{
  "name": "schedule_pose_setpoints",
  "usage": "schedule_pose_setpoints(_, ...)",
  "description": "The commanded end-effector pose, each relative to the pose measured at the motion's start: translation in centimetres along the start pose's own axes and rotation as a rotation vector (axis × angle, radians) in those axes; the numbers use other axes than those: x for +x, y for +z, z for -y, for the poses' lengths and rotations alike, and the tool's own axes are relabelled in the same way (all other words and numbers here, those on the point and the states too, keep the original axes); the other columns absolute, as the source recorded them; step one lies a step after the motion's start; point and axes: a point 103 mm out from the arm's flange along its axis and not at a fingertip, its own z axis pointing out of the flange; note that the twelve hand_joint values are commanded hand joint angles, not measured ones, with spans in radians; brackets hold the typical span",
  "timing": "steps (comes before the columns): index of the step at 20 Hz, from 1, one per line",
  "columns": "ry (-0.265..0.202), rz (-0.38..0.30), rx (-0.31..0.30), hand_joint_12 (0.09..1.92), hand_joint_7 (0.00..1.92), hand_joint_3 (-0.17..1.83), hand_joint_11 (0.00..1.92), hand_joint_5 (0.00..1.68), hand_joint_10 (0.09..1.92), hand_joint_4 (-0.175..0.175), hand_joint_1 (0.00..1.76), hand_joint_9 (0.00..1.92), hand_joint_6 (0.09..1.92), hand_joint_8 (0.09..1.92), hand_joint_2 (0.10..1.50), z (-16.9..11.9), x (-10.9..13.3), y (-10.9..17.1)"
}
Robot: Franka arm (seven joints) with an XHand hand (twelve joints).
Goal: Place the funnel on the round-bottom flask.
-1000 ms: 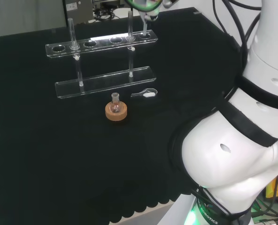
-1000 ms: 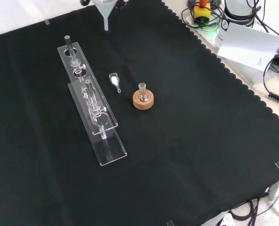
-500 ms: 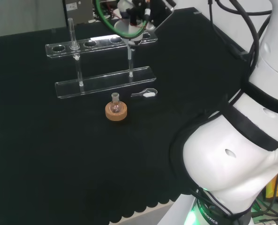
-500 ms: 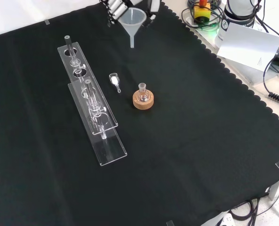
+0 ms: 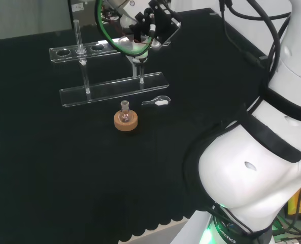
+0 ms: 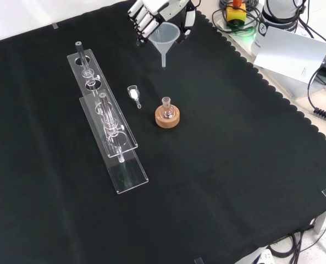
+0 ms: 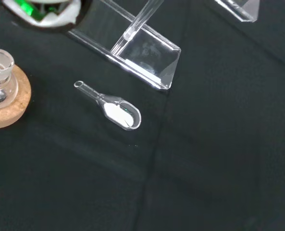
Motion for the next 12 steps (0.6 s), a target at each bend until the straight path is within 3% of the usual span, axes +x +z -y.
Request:
schedule_pose_setpoints(1,-0.018,0.009,-0.002,1.32,0.55,0.69,0.36,0.43,0.61,-0.020,0.85,0.63,0.62,0.83,0.64,-0.6,1.4,0.8)
schedule_pose_setpoints(12,-0.033,0.037,-0.032,1.32,0.55,0.69,0.36,0.43,0.61,-0.021,0.85,0.63,0.62,0.83,0.63,-1.3,3.6,1.7)
